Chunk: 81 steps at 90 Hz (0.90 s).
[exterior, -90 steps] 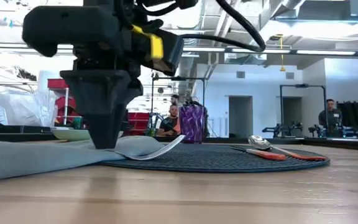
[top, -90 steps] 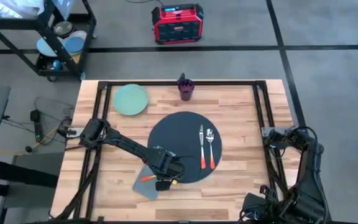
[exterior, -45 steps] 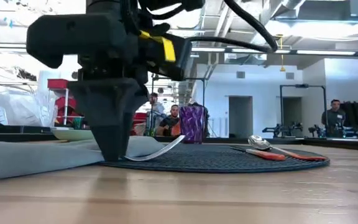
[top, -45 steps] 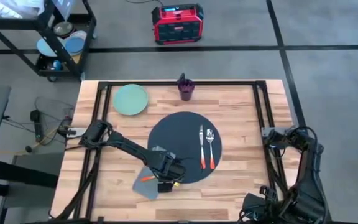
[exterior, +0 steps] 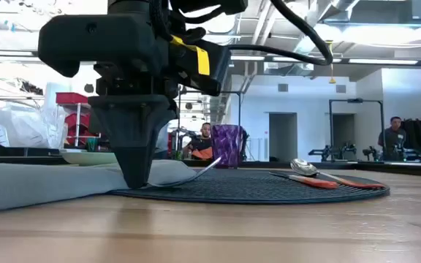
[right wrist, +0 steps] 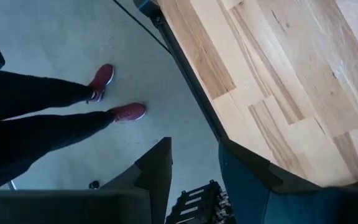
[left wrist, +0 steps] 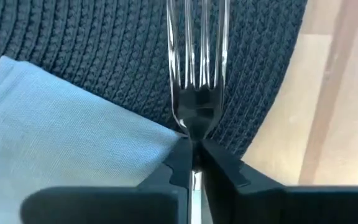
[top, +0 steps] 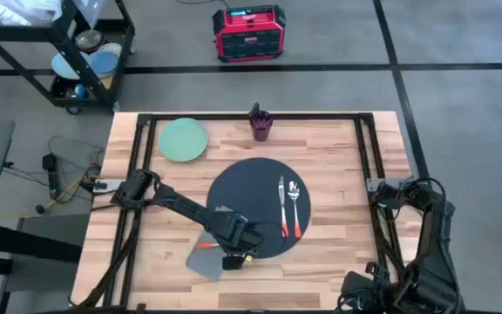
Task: Set table place
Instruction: Put the orange fork on the table napkin
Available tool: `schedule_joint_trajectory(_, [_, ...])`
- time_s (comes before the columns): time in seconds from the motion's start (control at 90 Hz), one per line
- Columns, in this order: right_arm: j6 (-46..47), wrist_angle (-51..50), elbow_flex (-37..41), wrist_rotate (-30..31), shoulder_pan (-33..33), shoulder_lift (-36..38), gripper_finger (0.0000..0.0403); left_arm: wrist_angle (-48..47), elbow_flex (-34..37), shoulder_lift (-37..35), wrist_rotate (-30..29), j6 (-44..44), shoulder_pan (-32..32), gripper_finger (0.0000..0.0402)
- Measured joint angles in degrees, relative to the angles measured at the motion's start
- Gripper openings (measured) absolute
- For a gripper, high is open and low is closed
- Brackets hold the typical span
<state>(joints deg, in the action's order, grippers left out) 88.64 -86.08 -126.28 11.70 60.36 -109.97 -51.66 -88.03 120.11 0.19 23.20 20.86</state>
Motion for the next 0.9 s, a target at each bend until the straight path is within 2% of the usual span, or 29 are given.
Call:
schedule_joint_trajectory(0.278, [0.0,0.0,0.0,0.0,0.0,0.0,0.0118,-2.4,-0.5,-0.5,0.1,1.2,0.0,0.0004])
schedule_joint_trajectory(0.533, [-0.1,-0.5,0.0,0.2,-0.1,0.0,0.0118,-6.1,-5.5,-1.2,-0.5,1.3,0.0,0.0002])
schedule_joint_trajectory(0.9, [-0.1,-0.5,0.0,0.3,-0.1,0.0,0.0118,-3.9,-7.1,-1.2,-0.7,1.4,0.0,0.0008])
